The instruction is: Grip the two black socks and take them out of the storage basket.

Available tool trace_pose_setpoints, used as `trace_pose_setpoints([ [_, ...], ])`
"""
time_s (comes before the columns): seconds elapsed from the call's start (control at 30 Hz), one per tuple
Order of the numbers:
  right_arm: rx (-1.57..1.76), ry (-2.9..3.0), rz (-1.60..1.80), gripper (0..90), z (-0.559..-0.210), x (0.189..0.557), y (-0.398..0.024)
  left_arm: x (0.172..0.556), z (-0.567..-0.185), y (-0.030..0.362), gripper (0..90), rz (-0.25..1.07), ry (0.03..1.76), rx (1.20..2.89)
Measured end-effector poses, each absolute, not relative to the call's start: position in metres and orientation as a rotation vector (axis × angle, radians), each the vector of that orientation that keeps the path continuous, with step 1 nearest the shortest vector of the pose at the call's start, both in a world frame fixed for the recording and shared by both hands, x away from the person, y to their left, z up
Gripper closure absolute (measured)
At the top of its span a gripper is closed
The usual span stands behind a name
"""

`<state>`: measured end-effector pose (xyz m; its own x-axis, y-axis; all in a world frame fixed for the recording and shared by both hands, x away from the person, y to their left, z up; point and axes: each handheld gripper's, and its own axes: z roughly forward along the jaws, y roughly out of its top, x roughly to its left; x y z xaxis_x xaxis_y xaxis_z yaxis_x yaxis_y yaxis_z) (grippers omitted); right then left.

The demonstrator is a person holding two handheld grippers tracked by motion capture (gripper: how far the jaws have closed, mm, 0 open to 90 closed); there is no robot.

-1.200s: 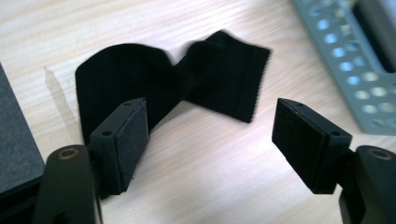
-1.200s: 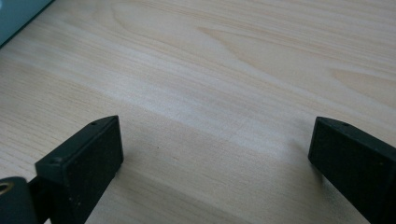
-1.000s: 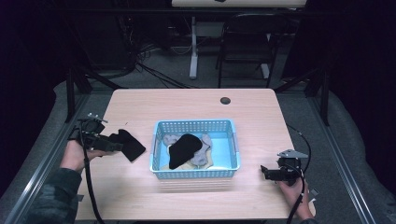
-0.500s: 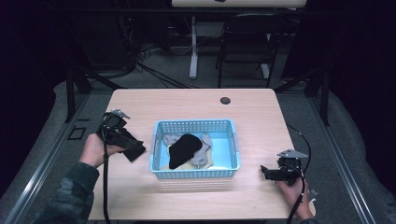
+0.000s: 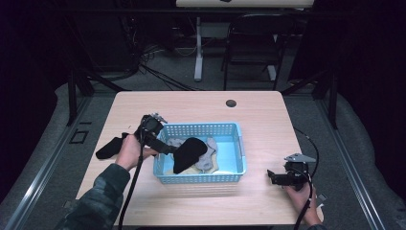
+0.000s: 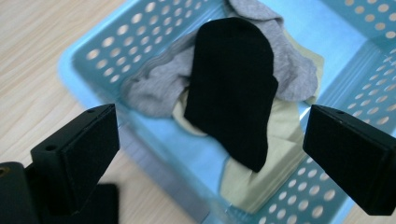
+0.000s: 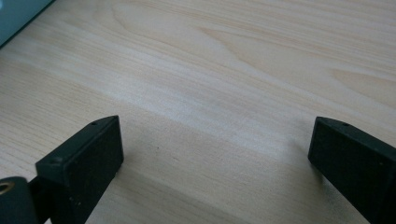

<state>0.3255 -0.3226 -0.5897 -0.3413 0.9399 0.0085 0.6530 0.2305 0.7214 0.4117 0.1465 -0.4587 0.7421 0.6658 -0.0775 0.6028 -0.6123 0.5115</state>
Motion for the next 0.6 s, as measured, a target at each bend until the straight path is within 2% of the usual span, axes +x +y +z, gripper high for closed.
trace_pose_setpoints([
  [0.27,1.465,2.08,0.893,2.8,-0.589,0.325,-0.323,0.423,-0.48,0.109,9.2,0.076,0.903,2.443],
  [0.6,1.465,2.08,0.893,2.9,-0.589,0.325,-0.323,0.432,-0.502,0.082,16.8,0.042,0.899,2.507],
])
